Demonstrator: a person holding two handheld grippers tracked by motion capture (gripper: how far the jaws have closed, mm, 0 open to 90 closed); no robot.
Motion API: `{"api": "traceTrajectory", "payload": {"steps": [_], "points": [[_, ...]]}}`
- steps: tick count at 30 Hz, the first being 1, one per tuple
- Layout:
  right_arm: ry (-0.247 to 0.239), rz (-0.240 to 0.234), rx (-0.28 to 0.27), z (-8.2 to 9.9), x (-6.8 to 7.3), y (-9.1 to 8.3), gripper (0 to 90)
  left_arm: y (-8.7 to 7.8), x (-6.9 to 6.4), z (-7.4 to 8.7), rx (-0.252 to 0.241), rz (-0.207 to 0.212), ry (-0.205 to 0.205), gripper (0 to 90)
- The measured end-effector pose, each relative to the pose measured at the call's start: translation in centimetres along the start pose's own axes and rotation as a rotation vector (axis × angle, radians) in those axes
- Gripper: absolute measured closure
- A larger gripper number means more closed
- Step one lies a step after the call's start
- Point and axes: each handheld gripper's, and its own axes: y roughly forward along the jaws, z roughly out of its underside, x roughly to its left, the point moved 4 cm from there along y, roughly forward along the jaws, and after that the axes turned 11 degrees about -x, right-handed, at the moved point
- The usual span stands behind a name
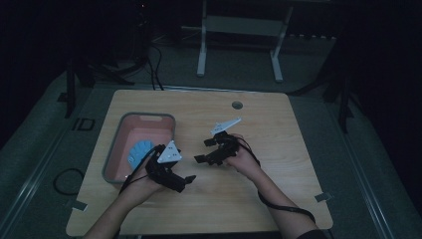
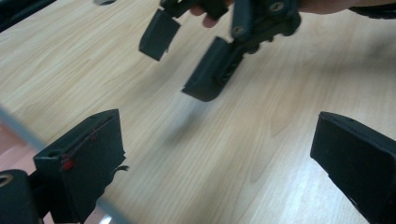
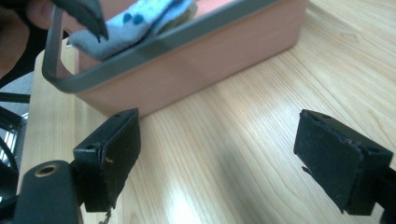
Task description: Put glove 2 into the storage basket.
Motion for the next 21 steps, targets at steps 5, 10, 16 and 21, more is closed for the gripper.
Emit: {"api": "traceTrajectory", "payload": {"steps": [5,10,16,21], "points": [[-0.024,0.014,0.014,0.9,-0.1,-0.8,14.4,1.6,-1.6,0.1,0.005,0.050,0.028,2.9],[-0.036,0.018,0.031,1.9,0.0,-1.3,14.3,3.0,-2.7,0.7,0.014,0.087,0.018,2.9],[-0.043,0.028,0.065,3.7,-0.2,-1.8,14.2,4.6,-3.8,1.5,0.024,0.116,0.033,2.9],[-0.032,0.026,0.065,5.4,-0.2,-2.5,14.2,5.9,-5.0,2.1,0.022,0.147,0.045,2.9]]}}
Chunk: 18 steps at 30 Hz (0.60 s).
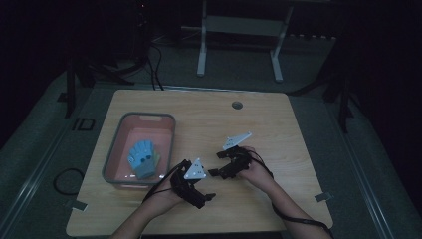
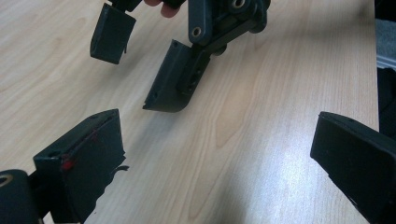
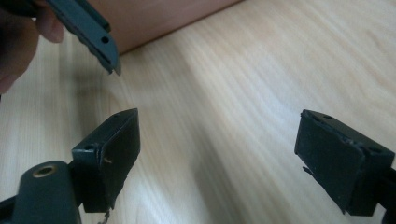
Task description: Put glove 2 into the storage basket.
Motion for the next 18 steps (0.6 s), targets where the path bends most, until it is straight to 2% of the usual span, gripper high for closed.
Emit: {"api": "traceTrajectory", "payload": {"steps": [3,4,7,12,18], "points": [[0.000,0.002,0.005,0.6,0.0,-0.3,14.2,0.4,-0.3,0.2,-0.005,0.008,0.002,2.9],[0.007,0.006,-0.001,1.4,0.0,-0.8,14.1,0.9,-0.6,0.5,-0.001,0.016,0.005,2.9],[0.016,0.010,-0.009,2.4,-0.1,-1.4,14.2,1.5,-1.1,0.9,0.005,0.032,0.025,2.9],[0.016,0.032,-0.007,4.1,-0.1,-2.4,14.2,2.2,-1.5,1.3,0.012,0.036,0.036,2.9],[0.028,0.042,-0.021,5.8,0.0,-3.6,14.1,2.9,-1.9,1.7,0.008,0.052,0.030,2.9]]}}
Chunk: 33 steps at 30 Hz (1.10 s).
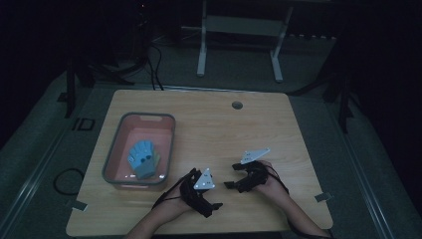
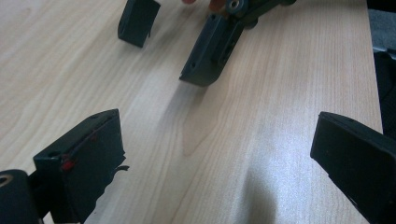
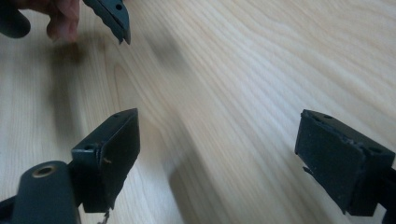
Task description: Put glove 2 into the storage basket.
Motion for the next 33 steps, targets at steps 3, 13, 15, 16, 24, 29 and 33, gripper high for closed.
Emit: {"api": "traceTrajectory", "payload": {"steps": [3,13,15,16,24,29,33], "points": [[-0.005,0.004,-0.005,0.5,0.0,-0.5,13.9,0.4,-0.4,0.3,0.010,0.009,0.021,2.9],[-0.003,0.043,-0.025,1.7,0.0,-2.2,12.8,0.7,-1.0,1.1,0.003,0.029,0.034,3.0],[0.000,0.047,-0.041,1.9,-0.1,-2.4,12.8,0.6,-1.0,1.3,-0.004,0.026,0.028,2.9],[0.001,0.053,-0.047,2.0,-0.1,-2.5,12.9,0.6,-1.0,1.4,-0.007,0.021,0.026,3.0],[-0.013,0.091,-0.077,2.5,0.0,-3.4,12.9,0.2,-0.9,1.7,-0.019,-0.006,0.024,2.9],[-0.003,0.116,-0.093,3.2,0.0,-4.3,12.9,-0.3,-1.3,2.1,-0.019,-0.004,0.013,2.9],[-0.002,0.128,-0.103,3.2,-0.2,-4.5,12.9,-0.6,-1.5,2.4,-0.028,-0.013,0.005,2.9]]}}
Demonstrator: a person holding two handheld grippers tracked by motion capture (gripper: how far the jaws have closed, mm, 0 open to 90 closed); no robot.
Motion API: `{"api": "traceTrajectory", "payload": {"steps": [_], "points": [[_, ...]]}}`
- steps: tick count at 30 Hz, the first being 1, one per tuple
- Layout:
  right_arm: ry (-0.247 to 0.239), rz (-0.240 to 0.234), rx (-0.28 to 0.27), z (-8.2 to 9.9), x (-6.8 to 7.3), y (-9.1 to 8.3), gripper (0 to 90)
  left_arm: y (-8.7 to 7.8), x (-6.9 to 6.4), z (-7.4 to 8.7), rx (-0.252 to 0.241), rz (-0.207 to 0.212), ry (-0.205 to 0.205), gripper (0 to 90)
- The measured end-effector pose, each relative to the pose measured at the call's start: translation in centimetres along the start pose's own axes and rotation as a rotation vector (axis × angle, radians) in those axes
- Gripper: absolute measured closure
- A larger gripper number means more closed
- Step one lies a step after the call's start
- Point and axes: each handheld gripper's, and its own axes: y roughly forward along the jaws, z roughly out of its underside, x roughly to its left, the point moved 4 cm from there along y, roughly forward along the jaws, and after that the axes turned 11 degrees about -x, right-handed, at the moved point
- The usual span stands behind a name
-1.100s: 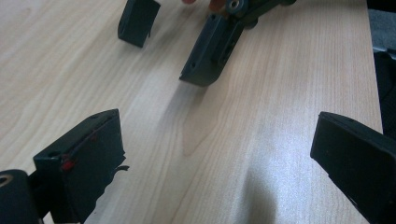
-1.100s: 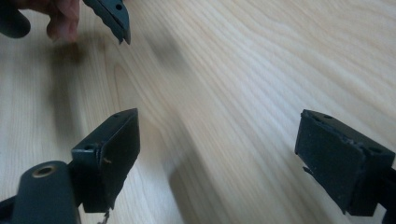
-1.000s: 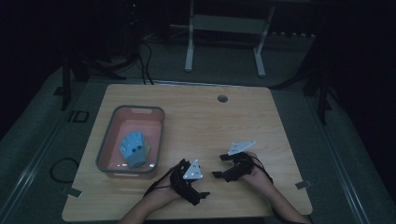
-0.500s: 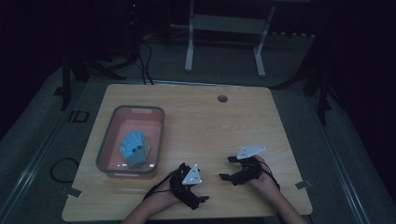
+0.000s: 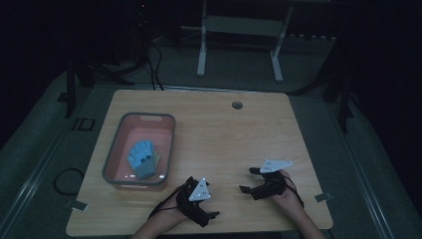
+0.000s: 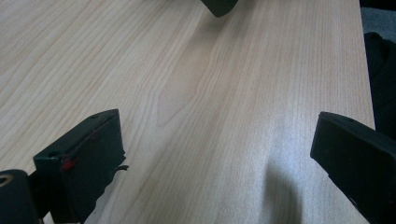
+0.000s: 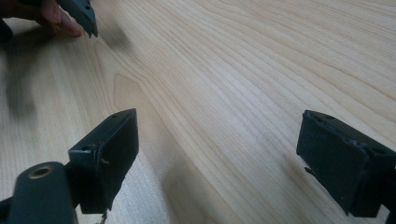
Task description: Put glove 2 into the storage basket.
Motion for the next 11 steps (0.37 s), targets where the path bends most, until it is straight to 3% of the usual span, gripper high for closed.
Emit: {"api": "traceTrajectory", "payload": {"steps": [11], "points": [[-0.004,0.014,0.001,0.12,-0.16,0.01,12.9,-0.21,0.25,0.18,-0.011,-0.023,0.000,2.9]]}}
